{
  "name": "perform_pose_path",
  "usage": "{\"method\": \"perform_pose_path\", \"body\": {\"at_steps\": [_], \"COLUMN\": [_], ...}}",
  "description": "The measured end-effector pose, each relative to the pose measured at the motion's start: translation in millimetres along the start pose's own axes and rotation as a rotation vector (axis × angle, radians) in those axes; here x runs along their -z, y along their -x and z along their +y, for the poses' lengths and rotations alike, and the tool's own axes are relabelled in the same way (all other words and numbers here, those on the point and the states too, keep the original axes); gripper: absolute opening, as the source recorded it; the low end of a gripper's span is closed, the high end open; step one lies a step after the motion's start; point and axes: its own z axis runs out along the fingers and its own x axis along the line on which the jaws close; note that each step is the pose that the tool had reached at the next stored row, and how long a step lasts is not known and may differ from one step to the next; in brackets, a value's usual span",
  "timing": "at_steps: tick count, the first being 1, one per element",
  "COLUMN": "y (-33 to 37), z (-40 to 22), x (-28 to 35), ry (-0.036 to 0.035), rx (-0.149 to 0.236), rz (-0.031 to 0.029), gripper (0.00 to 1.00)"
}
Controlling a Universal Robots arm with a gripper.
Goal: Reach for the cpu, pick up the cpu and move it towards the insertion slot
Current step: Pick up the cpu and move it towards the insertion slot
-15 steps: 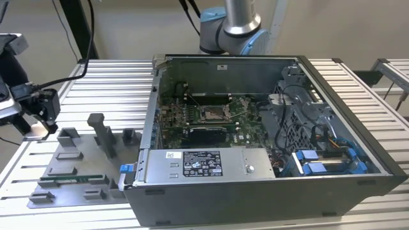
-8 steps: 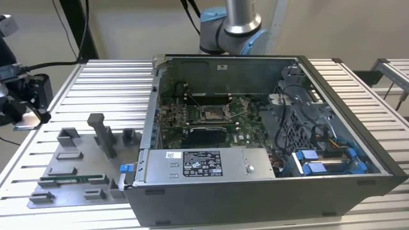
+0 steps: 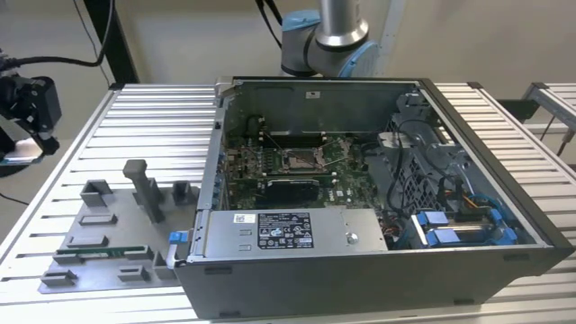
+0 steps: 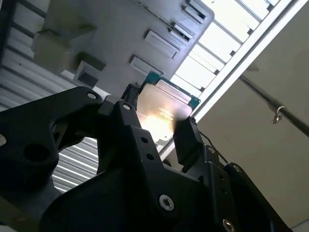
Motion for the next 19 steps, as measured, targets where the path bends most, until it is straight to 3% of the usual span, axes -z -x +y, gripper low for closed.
{"method": "perform_pose_path", "body": {"at_steps": [9, 19], "y": [0.4, 0.5], "z": [1.3, 1.4], "x": [39.2, 39.7], "ry": [-0.0001, 0.0000], "rx": [0.000, 0.000], "rz": [0.0000, -0.0013], "gripper": [0.00, 0.00]}}
